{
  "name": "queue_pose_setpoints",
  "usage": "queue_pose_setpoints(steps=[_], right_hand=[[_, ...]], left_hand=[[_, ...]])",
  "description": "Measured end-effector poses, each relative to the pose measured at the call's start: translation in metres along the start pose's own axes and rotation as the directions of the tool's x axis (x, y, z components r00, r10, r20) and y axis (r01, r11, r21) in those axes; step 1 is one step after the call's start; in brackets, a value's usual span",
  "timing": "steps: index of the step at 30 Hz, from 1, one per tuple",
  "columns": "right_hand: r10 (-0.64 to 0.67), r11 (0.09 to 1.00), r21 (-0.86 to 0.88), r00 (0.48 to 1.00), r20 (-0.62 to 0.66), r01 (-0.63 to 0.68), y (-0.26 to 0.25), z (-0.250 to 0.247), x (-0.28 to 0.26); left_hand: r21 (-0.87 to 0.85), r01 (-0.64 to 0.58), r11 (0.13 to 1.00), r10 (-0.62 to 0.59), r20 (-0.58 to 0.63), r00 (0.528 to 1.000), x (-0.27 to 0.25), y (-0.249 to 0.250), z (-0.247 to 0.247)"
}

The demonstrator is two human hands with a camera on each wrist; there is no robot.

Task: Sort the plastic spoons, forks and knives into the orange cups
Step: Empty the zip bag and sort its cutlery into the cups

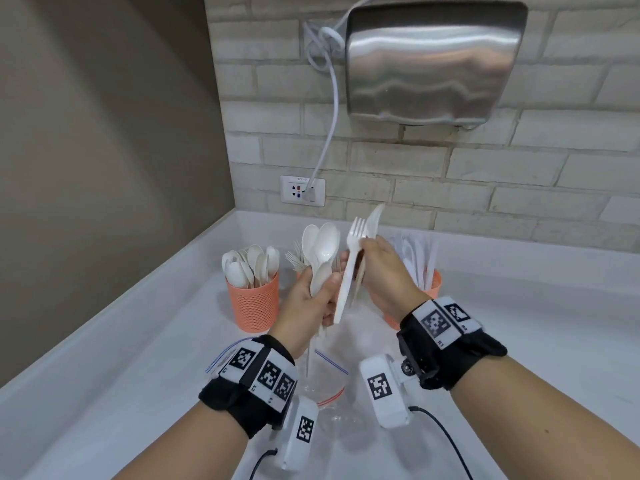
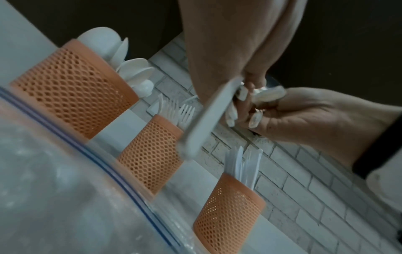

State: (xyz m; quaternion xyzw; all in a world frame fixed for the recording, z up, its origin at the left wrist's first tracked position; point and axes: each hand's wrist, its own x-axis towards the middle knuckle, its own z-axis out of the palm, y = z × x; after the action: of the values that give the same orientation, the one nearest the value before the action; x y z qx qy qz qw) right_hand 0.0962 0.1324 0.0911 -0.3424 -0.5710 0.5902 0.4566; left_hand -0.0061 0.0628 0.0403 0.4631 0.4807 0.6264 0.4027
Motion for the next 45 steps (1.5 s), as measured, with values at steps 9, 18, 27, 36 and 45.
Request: queue_pose_setpoints(steps=[9,18,27,36,45], right_hand=[[-0.075,0.988,0.129,0.992,-0.103,0.088,-0.005,0.001,0.038],[-0.248,0.967,-0.077,0.964,-0.097,0.241,0.007,0.032,0.076],[-0.290,0.891,-0.365,0.957,0.001,0.270,0.035,0.034,0.082],[-0.283,0.732,-0.530,0.899,0.334,0.428,0.010,0.051,0.043],[0.095,0.967,0.177,0.907,0.411,-0.182,0.012,0.077,0.016]], left_hand=[[-0.226,0.027,0.974,-0.052,-0.104,0.993,0.013,0.019,-0.046],[-0.346,0.049,0.937,-0.075,-0.062,0.995,0.017,0.022,-0.072],[-0.414,0.108,0.904,-0.131,-0.028,0.991,0.019,0.021,-0.086],[-0.230,0.131,0.964,-0.142,-0.036,0.989,0.019,0.031,-0.073],[0.229,0.216,0.949,-0.285,0.331,0.899,0.001,0.040,-0.072]])
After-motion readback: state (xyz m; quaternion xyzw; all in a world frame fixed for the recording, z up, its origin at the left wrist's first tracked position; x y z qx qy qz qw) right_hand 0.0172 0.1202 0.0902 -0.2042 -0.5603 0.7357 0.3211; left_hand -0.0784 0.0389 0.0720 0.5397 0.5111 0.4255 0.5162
